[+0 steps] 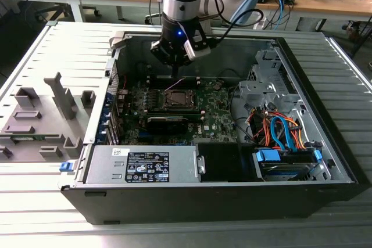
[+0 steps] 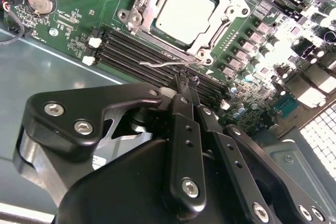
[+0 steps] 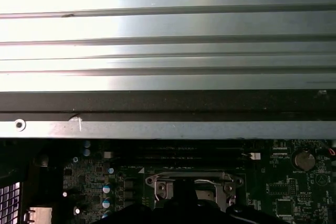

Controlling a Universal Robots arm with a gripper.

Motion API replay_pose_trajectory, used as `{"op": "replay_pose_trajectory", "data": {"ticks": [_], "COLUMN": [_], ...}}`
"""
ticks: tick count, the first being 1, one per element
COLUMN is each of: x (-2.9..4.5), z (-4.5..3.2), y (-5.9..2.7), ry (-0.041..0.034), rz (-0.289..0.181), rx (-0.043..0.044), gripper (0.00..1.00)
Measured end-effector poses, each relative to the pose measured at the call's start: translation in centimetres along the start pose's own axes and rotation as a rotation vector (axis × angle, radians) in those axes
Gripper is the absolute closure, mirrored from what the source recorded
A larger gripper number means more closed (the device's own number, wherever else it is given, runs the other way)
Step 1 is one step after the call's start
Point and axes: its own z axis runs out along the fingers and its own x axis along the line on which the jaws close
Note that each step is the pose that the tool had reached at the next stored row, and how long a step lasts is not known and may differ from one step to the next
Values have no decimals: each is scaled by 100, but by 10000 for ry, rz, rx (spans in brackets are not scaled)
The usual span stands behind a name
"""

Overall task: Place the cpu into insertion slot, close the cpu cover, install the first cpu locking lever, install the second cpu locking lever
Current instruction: 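Install the first cpu locking lever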

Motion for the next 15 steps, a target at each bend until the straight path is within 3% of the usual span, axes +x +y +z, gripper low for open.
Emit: {"op": "replay_pose_trajectory", "data": {"ticks": [15], "x": [-44], "z": [9], "y": [0], "ry": [0], "rz": [-1], "rx": [0], "gripper": [89]}}
